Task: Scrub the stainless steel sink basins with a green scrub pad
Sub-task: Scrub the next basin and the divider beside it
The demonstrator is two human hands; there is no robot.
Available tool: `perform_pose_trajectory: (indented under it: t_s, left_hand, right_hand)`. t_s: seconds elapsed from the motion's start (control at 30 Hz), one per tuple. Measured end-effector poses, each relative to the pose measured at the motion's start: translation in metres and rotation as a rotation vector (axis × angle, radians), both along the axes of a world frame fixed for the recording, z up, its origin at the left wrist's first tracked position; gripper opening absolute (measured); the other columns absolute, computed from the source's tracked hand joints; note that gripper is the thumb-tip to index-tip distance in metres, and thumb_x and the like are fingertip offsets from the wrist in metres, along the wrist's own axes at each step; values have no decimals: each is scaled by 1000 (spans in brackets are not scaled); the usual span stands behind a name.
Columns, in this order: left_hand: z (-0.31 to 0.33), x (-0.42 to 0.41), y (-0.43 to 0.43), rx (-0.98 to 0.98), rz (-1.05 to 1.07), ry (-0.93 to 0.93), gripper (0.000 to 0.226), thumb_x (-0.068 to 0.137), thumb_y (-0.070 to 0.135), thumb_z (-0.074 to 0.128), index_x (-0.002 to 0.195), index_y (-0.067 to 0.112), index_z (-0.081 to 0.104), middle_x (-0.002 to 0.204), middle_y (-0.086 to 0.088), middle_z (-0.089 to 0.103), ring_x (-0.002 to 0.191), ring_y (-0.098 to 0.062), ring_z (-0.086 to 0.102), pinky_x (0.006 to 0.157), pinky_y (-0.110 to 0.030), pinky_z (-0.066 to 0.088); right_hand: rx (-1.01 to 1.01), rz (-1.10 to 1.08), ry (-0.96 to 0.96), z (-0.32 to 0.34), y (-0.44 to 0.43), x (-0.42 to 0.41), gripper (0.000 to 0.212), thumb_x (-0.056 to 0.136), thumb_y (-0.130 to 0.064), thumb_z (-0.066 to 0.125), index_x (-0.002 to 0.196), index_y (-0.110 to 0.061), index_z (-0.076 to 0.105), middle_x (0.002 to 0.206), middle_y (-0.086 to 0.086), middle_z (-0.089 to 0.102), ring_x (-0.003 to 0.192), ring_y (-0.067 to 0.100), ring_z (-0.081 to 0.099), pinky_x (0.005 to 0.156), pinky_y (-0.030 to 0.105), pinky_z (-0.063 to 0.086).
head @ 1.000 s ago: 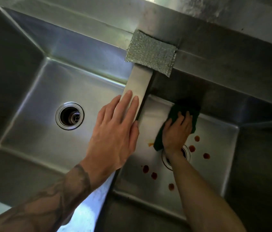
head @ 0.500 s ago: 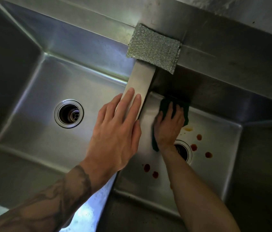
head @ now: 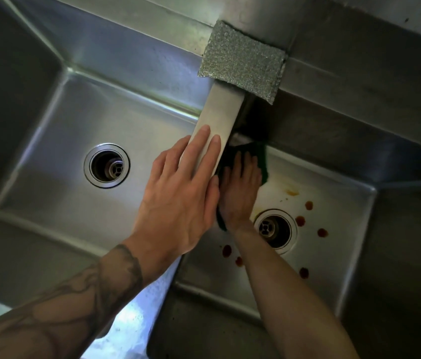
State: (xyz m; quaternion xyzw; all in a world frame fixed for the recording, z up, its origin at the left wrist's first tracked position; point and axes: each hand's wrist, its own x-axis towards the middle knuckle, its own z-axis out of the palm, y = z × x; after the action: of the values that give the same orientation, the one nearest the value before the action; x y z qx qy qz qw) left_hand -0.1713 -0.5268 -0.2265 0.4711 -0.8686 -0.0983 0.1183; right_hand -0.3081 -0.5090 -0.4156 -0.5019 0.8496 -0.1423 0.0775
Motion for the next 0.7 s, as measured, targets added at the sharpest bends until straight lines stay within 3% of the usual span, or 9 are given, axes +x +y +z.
perform_pose_trajectory:
  t_s: [0.13,0.23,0.33,0.5,0.6,0.7]
  left_hand:
    - [0,1,0,1,1,-1,55,111,26,47,161,4,45,169,-18,39,147,-42,49,114,-56,44]
    - [1,1,0,-7,10,-7,54,110,25,49,160,4,46,169,-17,41,145,-42,50,114,-55,44]
    - [2,0,0,5,2,-22,55,110,26,47,161,5,44,170,-17,38,146,-41,49,114,-55,44]
    - [4,0,1,11,8,-22,54,111,26,47,161,4,45,169,-18,39,144,-42,51,114,-55,44]
    - [3,0,1,-4,11,-23,53,111,25,49,159,4,47,168,-18,42,141,-42,53,113,-55,45]
    - [4,0,1,-1,13,-17,54,110,24,49,159,4,46,168,-17,41,141,-42,53,112,-55,45]
  right_hand:
    - [6,300,14,-3,29,-21,51,113,-33,36,157,-8,40,161,16,41,154,30,31,127,48,24]
    - [-22,129,51,-6,4,-44,48,112,-31,39,154,-7,45,157,19,45,150,34,37,125,50,28]
    - [-15,-73,9,-3,-9,-10,49,112,-32,39,156,-9,42,160,18,42,152,34,34,125,52,26]
    - [-13,337,15,-5,45,-23,52,112,-35,36,156,-9,41,160,16,42,152,32,34,126,50,25]
    - [-18,171,67,-7,28,-58,49,112,-32,39,153,-6,45,156,20,46,148,35,39,123,53,31]
    - [-17,-67,38,-4,7,-36,50,111,-32,41,154,-6,44,158,19,45,150,36,37,123,54,30]
